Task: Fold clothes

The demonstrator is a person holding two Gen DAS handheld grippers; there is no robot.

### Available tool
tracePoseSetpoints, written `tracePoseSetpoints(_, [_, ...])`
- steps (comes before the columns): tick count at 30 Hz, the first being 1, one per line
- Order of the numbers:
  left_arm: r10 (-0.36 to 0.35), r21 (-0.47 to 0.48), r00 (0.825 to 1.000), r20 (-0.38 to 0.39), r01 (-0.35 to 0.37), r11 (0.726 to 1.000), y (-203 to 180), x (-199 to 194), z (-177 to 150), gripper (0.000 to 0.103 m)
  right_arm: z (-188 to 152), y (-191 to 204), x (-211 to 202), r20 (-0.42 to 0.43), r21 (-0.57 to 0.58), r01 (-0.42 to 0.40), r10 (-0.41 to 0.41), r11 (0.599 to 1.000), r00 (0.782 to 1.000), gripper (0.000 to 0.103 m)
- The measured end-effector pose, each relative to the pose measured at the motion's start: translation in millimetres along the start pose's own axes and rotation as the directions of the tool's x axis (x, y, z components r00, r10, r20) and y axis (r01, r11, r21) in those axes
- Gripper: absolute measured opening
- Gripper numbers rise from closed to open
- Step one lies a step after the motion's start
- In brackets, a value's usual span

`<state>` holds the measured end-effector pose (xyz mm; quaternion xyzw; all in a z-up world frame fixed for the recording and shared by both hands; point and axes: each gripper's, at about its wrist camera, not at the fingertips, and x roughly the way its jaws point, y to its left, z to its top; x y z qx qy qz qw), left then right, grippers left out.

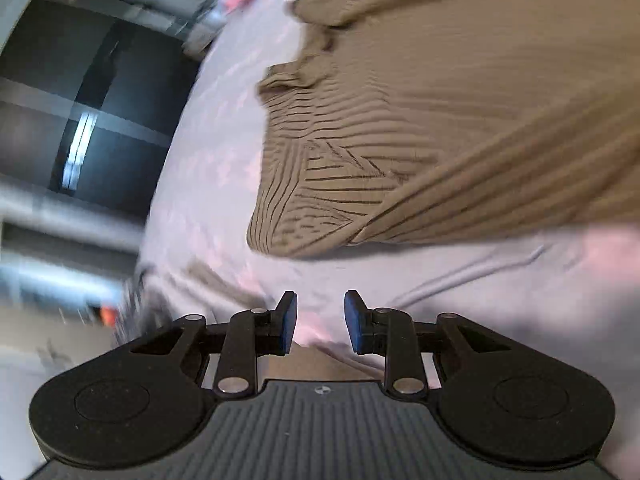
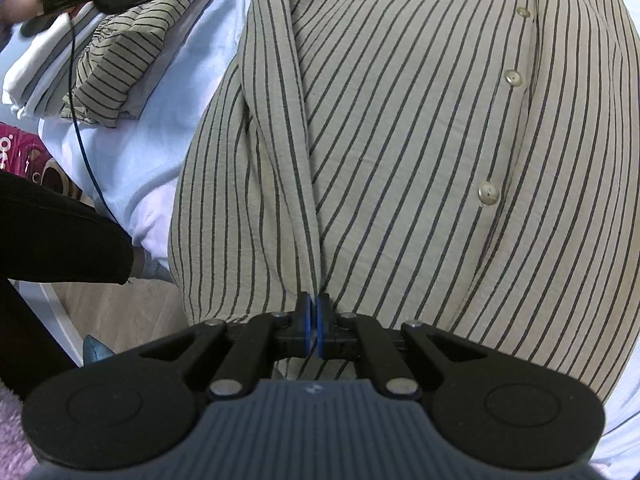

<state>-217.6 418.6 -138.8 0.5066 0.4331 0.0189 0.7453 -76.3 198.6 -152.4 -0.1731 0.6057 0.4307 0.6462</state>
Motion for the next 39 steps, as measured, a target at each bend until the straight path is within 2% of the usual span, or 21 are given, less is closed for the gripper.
tracePoseSetpoints(3, [0.043,0.167,0.999,-0.002,-0.042,0.985,-0.2,30.0,-2.3,0.025,0.8,-2.5,1.3,-0.010,0.008,-0.013,0.013,1.000,1.000,0.004])
tracePoseSetpoints(6, [0.082,0.298,0.997,-0.004,-0.077,0.951,1.9,60.0,-6.0,0.027,2.7,-3.4,3.8,-0.022,0.010,-0.025,0.026,1.000,0.999,0.004])
tracePoseSetpoints(8, [0.082,0.363,0.997,0.002,-0.077,0.928,2.7,78.4,-8.3,0.029,3.9,-4.0,5.5,-0.031,0.011,-0.034,0.034,0.999,0.999,0.004])
tracePoseSetpoints(13, [0.105,0.523,0.991,0.086,-0.135,0.842,-1.4,112.7,-16.1,0.031,6.8,-9.3,10.1,-0.054,0.028,-0.050,0.052,0.998,0.997,0.004])
tracePoseSetpoints(15, [0.099,0.568,0.989,0.110,-0.145,0.810,-2.6,124.0,-20.6,0.040,7.9,-11.4,10.5,-0.059,0.038,-0.061,0.063,0.997,0.996,0.004])
tracePoseSetpoints(16, [0.091,0.593,0.988,0.121,-0.146,0.792,-3.6,127.9,-23.1,0.042,8.3,-12.2,10.7,-0.061,0.042,-0.064,0.067,0.997,0.996,0.004])
tracePoseSetpoints(20, [0.074,0.671,0.982,0.171,-0.171,0.721,-7.3,143.3,-31.1,0.042,10.4,-13.0,12.4,-0.069,0.043,-0.073,0.075,0.996,0.995,0.004])
tracePoseSetpoints(23, [0.079,0.669,0.981,0.179,-0.180,0.721,-4.9,153.8,-27.8,0.042,11.2,-14.1,13.8,-0.075,0.048,-0.079,0.083,0.996,0.994,0.004])
tracePoseSetpoints(25, [0.087,0.675,0.978,0.189,-0.194,0.711,-3.1,161.1,-25.6,0.041,10.8,-14.4,12.8,-0.075,0.051,-0.085,0.089,0.995,0.993,0.004])
tracePoseSetpoints(26, [0.092,0.678,0.978,0.188,-0.197,0.708,-1.8,164.4,-24.6,0.038,10.5,-14.4,12.0,-0.074,0.052,-0.089,0.092,0.995,0.993,0.004])
tracePoseSetpoints(30, [0.089,0.682,0.985,0.148,-0.167,0.712,3.5,172.5,-16.4,0.005,9.2,-14.4,8.8,-0.070,0.057,-0.103,0.106,0.993,0.992,0.004])
tracePoseSetpoints(36, [0.090,0.668,0.981,0.170,-0.181,0.722,11.0,163.5,-7.4,0.001,7.3,-14.5,4.0,-0.063,0.064,-0.123,0.127,0.990,0.990,0.004])
tracePoseSetpoints(39, [0.083,0.692,0.981,0.177,-0.185,0.698,19.0,154.4,-3.1,0.001,6.0,-14.4,0.5,-0.059,0.069,-0.138,0.142,0.988,0.988,0.004])
